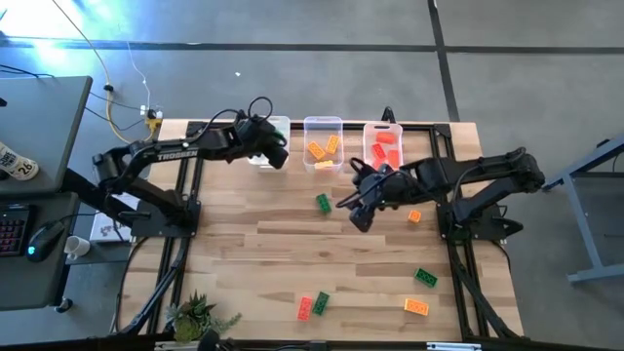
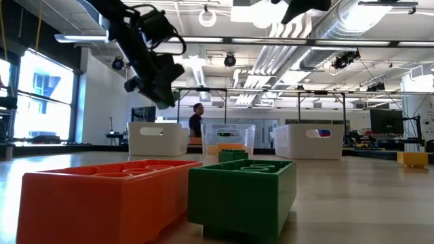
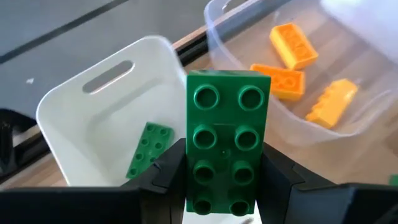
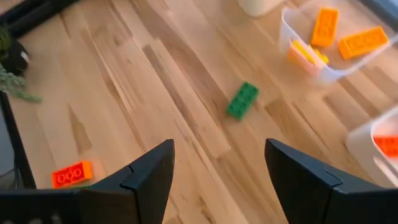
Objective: Sort & place blocks by color
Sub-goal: Put the green game piece into the left white bin, then put the yellow game piece into the transparent bin
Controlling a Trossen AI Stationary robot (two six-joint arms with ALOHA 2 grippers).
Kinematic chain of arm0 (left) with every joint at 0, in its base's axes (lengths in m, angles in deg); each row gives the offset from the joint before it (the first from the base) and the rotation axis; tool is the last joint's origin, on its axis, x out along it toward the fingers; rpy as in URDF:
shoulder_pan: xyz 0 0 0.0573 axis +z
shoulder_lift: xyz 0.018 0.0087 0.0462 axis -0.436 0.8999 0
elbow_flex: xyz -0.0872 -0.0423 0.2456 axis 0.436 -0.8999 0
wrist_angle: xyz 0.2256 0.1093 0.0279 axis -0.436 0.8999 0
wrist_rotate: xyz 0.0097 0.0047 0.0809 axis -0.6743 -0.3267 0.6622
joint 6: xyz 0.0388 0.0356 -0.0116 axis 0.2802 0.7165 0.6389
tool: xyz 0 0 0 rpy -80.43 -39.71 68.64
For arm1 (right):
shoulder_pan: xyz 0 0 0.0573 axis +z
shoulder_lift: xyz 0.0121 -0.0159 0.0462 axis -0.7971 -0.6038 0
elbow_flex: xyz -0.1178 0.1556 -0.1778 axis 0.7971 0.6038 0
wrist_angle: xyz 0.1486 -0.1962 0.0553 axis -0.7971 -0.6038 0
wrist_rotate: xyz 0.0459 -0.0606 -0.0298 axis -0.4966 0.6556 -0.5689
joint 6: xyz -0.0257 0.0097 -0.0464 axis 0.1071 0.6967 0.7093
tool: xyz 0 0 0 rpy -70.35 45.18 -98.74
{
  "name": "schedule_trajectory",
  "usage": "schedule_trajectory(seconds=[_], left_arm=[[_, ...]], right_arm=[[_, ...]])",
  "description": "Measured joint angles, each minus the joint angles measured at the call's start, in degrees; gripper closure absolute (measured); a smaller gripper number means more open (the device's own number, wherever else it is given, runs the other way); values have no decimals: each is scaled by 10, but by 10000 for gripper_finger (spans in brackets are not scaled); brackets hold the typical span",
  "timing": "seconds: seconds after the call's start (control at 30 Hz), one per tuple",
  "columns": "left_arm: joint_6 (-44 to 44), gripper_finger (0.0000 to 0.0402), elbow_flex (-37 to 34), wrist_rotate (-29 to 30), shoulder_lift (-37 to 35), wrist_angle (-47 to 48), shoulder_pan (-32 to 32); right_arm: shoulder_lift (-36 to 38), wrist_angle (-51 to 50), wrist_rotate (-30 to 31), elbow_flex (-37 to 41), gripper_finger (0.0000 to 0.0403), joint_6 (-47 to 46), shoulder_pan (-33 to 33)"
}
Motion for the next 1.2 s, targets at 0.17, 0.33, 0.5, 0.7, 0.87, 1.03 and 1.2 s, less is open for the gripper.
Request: schedule_trajectory(seconds=[0.17,0.33,0.5,0.7,0.87,1.03,1.2], left_arm=[[0,284,0,-11,40,-2,11],[0,284,0,-12,71,-6,19],[1,278,0,-11,85,-11,22],[4,253,0,-13,88,-20,25],[13,239,0,-11,88,-25,25],[17,230,0,-10,88,-34,25],[17,215,0,-9,88,-36,25]], right_arm=[[0,-39,-1,0,165,-40,14],[-1,-87,-22,0,165,-78,41],[-12,-114,-58,-1,165,-102,81],[-52,-157,-88,-1,165,-146,149],[-86,-169,-115,-1,165,-180,206],[-118,-170,-158,-1,165,-246,255],[-150,-170,-168,-1,165,-292,305]])
